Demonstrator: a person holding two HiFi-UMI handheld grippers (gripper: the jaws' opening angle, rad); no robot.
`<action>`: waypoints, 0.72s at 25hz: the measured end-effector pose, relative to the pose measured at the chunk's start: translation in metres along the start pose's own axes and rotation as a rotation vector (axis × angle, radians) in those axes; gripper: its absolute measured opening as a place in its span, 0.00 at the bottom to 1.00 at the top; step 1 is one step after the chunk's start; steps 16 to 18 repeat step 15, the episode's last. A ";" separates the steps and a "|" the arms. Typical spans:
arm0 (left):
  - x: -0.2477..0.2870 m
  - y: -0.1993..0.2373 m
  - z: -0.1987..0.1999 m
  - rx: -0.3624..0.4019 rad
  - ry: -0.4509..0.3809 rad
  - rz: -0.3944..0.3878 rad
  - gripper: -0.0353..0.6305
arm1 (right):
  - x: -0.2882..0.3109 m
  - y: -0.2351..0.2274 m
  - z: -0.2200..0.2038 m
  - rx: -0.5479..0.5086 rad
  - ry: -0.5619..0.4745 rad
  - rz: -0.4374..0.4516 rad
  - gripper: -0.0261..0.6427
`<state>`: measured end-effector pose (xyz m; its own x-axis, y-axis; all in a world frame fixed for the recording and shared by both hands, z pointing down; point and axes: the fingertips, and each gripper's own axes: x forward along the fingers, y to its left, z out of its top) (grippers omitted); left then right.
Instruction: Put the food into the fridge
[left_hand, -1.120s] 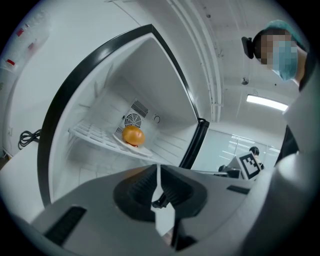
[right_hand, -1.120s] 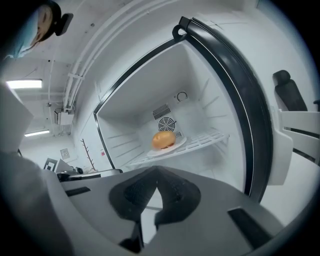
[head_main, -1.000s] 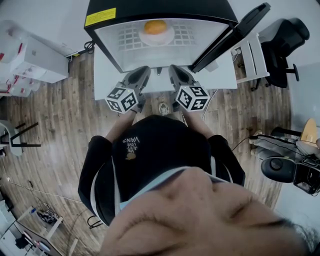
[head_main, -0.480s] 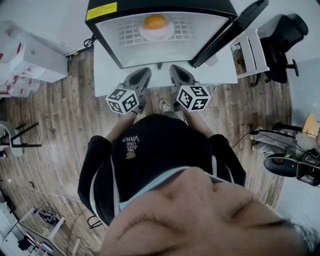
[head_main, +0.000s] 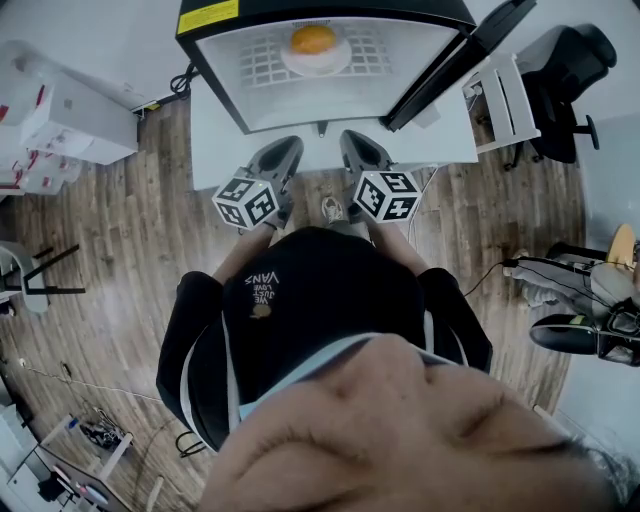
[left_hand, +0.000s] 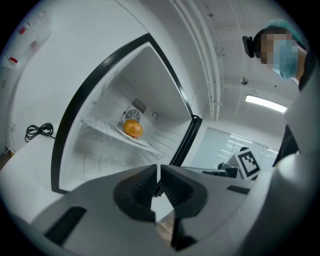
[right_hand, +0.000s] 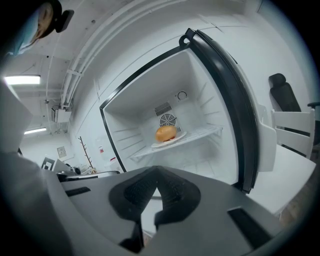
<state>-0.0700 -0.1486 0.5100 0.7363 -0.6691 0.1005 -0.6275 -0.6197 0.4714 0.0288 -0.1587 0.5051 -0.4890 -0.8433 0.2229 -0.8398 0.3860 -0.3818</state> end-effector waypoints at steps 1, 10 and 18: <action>0.000 0.000 0.000 -0.001 -0.001 0.000 0.10 | 0.000 0.000 0.000 -0.001 0.000 -0.001 0.06; -0.003 0.002 0.000 -0.003 -0.003 0.000 0.10 | 0.001 0.002 0.000 -0.003 -0.002 -0.004 0.06; -0.002 0.004 -0.001 -0.009 0.001 0.000 0.10 | 0.003 0.002 -0.001 -0.002 0.001 -0.007 0.06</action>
